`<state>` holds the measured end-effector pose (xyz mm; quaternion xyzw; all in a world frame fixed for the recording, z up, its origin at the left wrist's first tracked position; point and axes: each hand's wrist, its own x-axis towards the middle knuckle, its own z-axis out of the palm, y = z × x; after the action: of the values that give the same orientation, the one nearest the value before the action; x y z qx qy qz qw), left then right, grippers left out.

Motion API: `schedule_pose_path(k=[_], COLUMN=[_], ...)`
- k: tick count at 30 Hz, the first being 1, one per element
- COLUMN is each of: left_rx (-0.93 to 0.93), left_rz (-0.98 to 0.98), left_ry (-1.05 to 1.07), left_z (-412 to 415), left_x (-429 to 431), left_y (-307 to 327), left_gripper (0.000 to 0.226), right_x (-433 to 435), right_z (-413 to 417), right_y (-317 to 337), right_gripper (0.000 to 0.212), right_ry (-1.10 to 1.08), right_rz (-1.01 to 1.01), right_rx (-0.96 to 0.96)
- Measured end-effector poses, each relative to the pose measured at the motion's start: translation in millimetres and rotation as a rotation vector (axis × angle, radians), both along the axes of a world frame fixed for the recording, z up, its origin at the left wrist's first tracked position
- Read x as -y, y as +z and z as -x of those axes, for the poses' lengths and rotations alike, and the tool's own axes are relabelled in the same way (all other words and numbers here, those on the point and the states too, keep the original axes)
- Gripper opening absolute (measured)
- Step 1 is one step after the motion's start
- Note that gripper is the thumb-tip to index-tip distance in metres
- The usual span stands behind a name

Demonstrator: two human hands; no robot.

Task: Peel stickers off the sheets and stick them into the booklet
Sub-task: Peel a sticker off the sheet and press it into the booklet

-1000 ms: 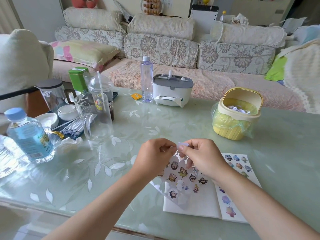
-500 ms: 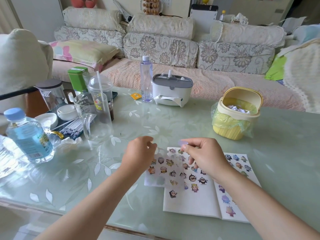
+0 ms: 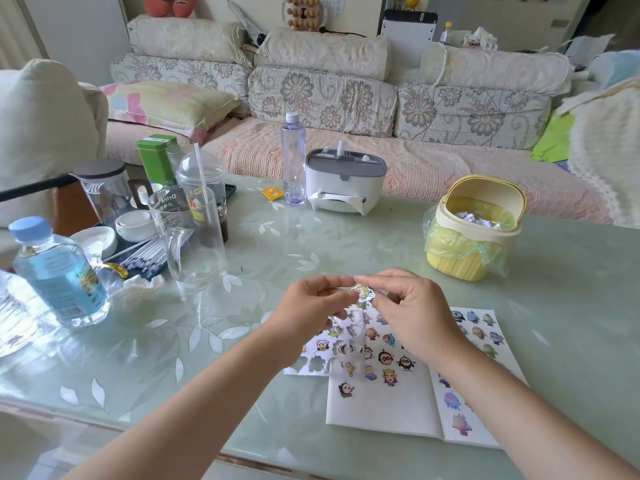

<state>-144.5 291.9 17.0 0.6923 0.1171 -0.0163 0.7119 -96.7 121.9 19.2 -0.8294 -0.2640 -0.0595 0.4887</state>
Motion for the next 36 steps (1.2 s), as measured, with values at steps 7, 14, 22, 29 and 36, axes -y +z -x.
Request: schedule_pose_path(k=[7, 14, 22, 29, 36], left_rx=[0.057, 0.098, 0.120, 0.128, 0.160], left_rz=[0.016, -0.140, -0.369, -0.332, -0.237], left_ry=[0.111, 0.044, 0.069, 0.134, 0.115], left_z=[0.6, 2.8, 4.6, 5.0, 5.6], left_x=[1.2, 4.3, 10.6, 13.5, 9.0], left_y=[0.5, 2.3, -3.7, -1.8, 3.6], left_gripper=[0.013, 0.004, 0.012, 0.015, 0.013], right_x=[-2.1, -0.1, -2.9, -4.2, -1.7], right_z=[3.4, 2.2, 8.9, 11.8, 5.8], right_y=[14.7, 12.4, 1.9, 2.9, 16.3], right_gripper=[0.016, 0.013, 0.011, 0.013, 0.009], right_ry=[-0.052, -0.123, -0.242, -0.190, -0.008], right_rz=[-0.113, -0.013, 0.229, 0.202, -0.126], right_rx=[-0.381, -0.249, 0.187, 0.296, -0.249])
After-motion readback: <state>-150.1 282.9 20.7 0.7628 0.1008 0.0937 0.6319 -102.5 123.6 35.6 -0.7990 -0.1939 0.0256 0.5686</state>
